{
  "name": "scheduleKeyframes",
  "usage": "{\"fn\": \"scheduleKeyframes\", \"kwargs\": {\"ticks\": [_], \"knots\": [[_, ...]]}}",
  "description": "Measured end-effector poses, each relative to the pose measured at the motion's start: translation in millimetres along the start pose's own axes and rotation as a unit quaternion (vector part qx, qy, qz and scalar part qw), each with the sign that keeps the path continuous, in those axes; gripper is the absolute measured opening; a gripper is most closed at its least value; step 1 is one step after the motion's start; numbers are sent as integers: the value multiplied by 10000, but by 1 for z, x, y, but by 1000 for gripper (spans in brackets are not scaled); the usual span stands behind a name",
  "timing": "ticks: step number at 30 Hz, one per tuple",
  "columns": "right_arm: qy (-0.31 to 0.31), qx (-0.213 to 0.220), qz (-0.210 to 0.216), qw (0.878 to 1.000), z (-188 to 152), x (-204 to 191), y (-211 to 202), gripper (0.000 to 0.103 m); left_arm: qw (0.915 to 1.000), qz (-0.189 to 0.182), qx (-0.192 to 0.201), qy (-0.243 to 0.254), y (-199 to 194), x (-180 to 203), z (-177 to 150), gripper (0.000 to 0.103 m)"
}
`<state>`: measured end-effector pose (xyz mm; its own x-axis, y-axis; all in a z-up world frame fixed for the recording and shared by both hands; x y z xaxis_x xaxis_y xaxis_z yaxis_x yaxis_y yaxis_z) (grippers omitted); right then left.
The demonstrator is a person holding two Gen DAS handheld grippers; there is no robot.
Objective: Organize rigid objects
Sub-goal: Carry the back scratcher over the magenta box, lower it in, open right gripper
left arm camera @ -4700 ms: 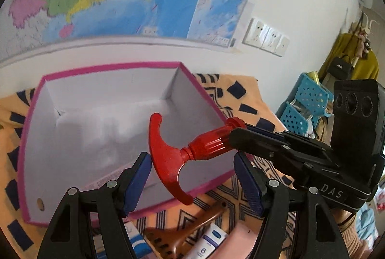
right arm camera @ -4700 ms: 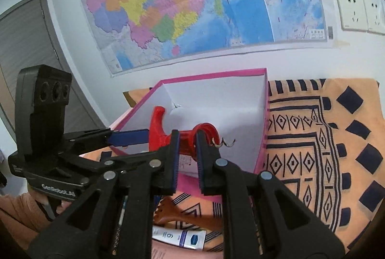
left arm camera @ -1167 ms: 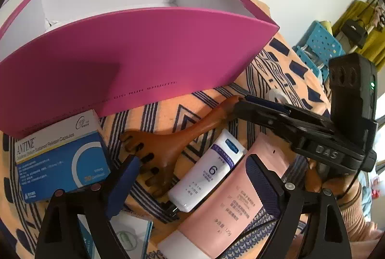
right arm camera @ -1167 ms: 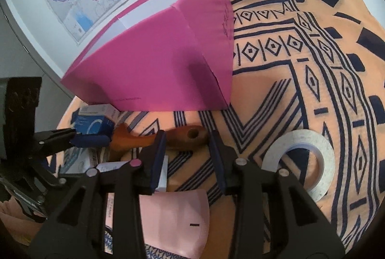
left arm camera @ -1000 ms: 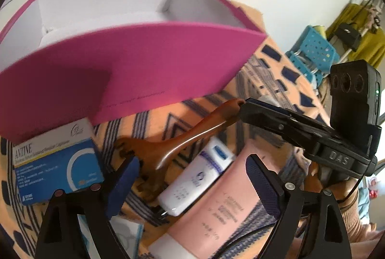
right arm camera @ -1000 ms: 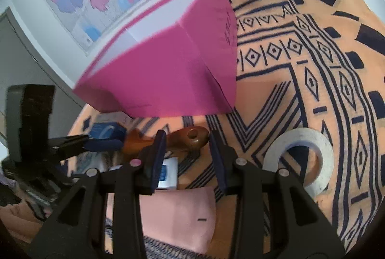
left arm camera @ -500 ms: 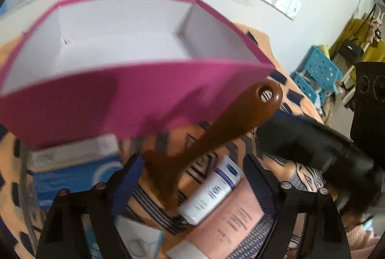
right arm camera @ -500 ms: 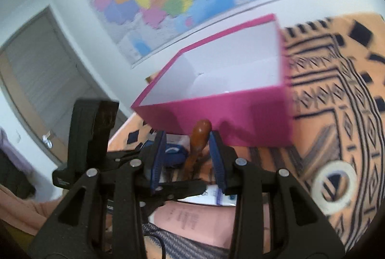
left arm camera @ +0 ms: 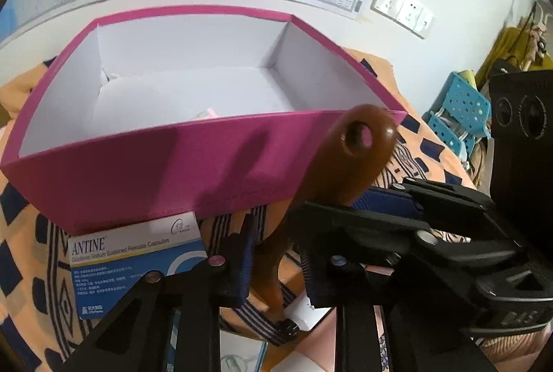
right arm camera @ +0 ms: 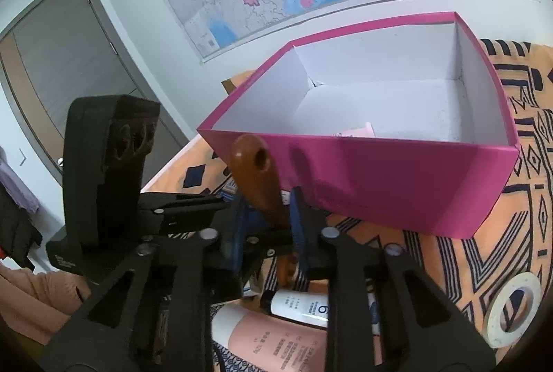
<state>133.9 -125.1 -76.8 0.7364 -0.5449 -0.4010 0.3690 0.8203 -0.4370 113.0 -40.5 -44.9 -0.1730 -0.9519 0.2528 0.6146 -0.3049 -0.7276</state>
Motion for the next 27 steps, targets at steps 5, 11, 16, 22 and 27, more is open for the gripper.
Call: {"fn": "scheduleKeyframes", "kwargs": {"ticks": [5, 11, 16, 22, 27], "knots": [[-94, 62, -284, 9995, 4, -1, -7, 18, 9998, -158, 132, 83, -12, 4, 3, 22], [-305, 264, -341, 9986, 19, -12, -29, 16, 9978, -567, 294, 188, -28, 18, 17, 22], [-498, 478, -511, 9963, 39, -20, -51, 16, 9949, -832, 452, 359, -41, 35, 35, 22], [-606, 712, -622, 9937, 59, -23, -73, 16, 9923, -879, 665, 571, -53, 46, 60, 22], [-707, 857, -711, 9913, 75, -23, -81, 16, 9904, -889, 806, 689, -57, 54, 79, 22]]}}
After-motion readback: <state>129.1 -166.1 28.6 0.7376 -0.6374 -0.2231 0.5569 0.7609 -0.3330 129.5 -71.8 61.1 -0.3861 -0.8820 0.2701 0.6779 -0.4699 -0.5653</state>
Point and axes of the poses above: each gripper's, at about its wrist camera, not at the fingertips, and y roughly the way its jaws point, x to its right, z to its top, the point moved 2 cm from there along y, roughly the way its jaws point
